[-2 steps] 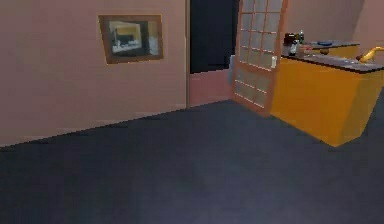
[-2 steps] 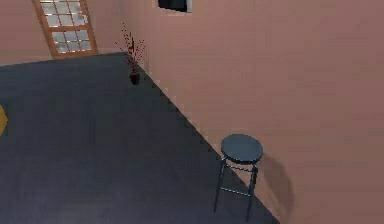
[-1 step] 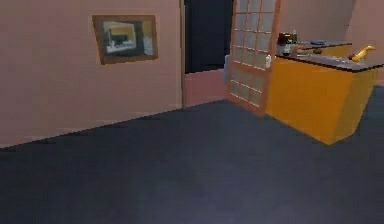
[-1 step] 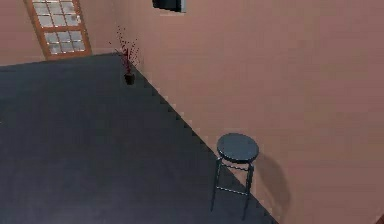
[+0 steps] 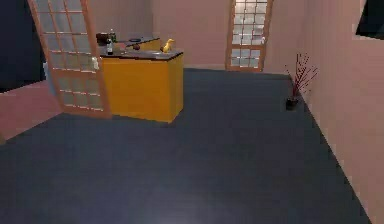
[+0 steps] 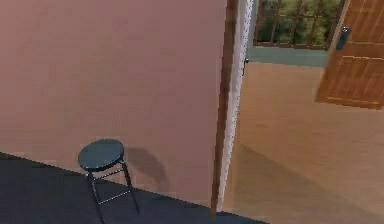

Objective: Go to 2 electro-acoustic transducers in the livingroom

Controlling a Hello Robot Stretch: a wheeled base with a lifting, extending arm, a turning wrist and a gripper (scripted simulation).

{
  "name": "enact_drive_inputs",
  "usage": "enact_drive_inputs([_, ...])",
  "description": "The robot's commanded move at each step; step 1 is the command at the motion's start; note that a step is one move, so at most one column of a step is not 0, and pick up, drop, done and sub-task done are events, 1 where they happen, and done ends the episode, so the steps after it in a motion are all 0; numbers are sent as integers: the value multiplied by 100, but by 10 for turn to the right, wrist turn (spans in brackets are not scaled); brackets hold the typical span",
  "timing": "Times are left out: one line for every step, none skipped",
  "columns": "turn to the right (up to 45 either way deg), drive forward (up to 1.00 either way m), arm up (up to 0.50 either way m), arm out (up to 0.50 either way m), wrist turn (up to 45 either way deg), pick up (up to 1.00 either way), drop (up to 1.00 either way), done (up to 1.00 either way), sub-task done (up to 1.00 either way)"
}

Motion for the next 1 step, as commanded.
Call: enact_drive_inputs([450,0,0,0,0,0,0,0,0])
